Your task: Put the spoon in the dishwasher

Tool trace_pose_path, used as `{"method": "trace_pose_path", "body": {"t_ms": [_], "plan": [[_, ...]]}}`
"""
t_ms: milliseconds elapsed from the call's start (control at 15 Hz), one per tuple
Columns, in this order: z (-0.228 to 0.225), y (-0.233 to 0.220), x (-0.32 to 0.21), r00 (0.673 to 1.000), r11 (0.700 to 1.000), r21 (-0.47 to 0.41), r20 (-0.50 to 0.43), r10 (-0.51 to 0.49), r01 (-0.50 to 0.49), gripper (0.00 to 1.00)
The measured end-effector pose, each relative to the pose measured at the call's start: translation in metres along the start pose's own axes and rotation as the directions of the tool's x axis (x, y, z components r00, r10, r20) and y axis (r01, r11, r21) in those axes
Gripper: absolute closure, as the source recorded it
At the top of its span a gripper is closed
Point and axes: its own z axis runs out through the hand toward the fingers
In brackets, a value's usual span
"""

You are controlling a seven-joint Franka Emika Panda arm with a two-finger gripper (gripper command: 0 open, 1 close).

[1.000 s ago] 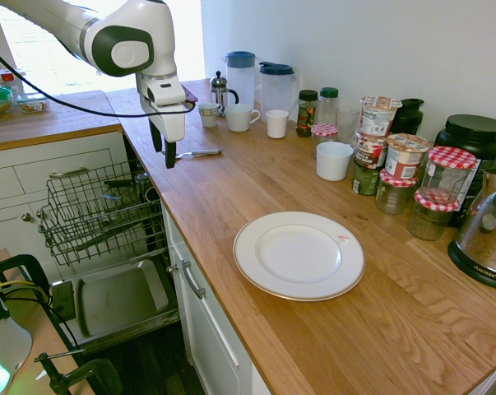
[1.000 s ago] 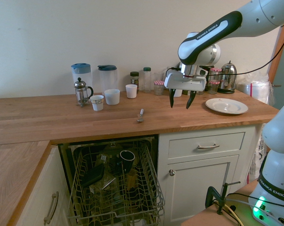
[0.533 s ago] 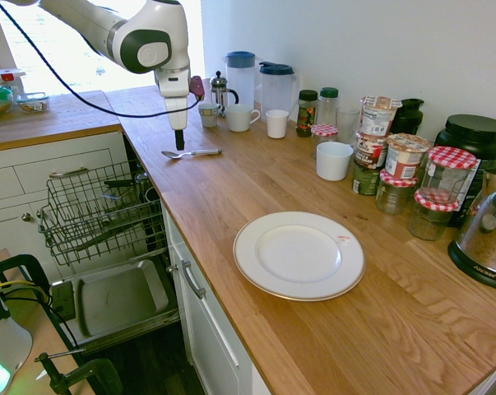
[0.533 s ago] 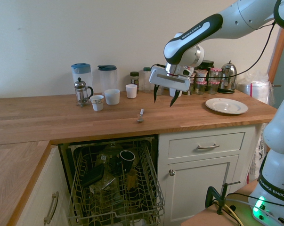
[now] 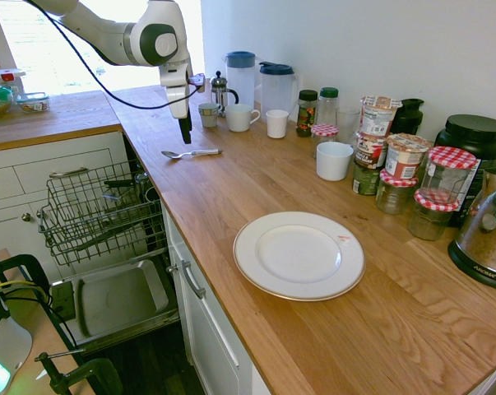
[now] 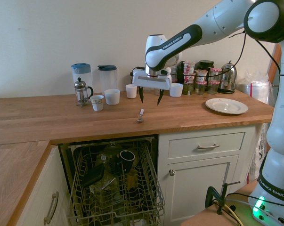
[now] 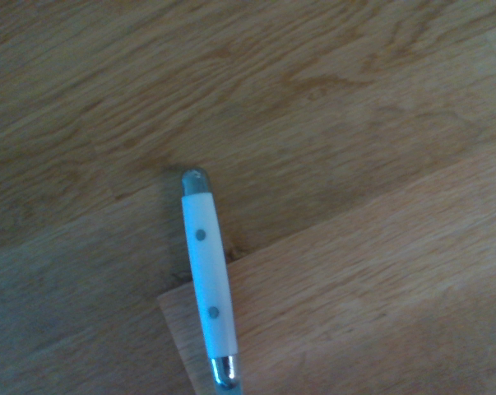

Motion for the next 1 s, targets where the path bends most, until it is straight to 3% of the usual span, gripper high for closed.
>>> {"method": "trace_pose_path", "body": {"t_ms": [667, 1000], "plan": [[0.063, -0.034, -0.022, 0.999, 0.997, -0.068, -0.033, 0.036, -0.039, 0.0], [0.069, -0.037, -0.026, 0.999, 0.996, -0.083, -0.038, 0.032, -0.035, 0.0]]}}
